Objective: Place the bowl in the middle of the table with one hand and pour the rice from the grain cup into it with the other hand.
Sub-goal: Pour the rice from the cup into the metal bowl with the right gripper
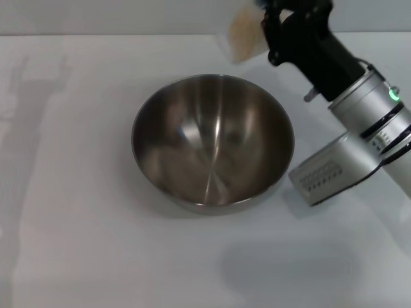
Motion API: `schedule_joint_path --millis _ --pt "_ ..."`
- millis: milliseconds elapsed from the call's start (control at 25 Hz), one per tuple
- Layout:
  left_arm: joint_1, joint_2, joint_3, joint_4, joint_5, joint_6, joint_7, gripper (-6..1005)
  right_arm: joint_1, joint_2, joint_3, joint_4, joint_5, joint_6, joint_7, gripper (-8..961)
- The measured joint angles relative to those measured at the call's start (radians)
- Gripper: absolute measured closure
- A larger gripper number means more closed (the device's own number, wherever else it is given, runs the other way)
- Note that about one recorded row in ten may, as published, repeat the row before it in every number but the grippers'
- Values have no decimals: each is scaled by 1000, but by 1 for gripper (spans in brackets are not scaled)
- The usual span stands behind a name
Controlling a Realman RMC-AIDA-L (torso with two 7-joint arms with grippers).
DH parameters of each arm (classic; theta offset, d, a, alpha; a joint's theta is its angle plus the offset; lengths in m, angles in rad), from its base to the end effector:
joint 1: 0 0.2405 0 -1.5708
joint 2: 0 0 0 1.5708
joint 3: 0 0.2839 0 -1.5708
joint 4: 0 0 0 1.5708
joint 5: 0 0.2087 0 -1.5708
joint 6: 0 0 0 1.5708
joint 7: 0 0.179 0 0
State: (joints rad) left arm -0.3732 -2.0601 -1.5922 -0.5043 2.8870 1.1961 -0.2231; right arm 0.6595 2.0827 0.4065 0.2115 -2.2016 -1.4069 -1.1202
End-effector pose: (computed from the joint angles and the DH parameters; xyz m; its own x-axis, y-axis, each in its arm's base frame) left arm -0.2881 0.4057 0.0730 0.5671 -0.4275 0.7040 0.7535 -0.0761 -0.6531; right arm 0.1916 0.3903 -0.0742 0.6021 0.6862 0.4081 0.4474 0.1334 -0.8843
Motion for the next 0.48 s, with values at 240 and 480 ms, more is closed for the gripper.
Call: schedule_joint_path --millis 240,480 --pt "6 0 -3 -17 0 0 -1 188 -14 0 0 -16 -107 8 -124 933" --pt "10 0 -7 -28 0 -4 -1 188 -20 0 0 -55 -177 14 -221 933"
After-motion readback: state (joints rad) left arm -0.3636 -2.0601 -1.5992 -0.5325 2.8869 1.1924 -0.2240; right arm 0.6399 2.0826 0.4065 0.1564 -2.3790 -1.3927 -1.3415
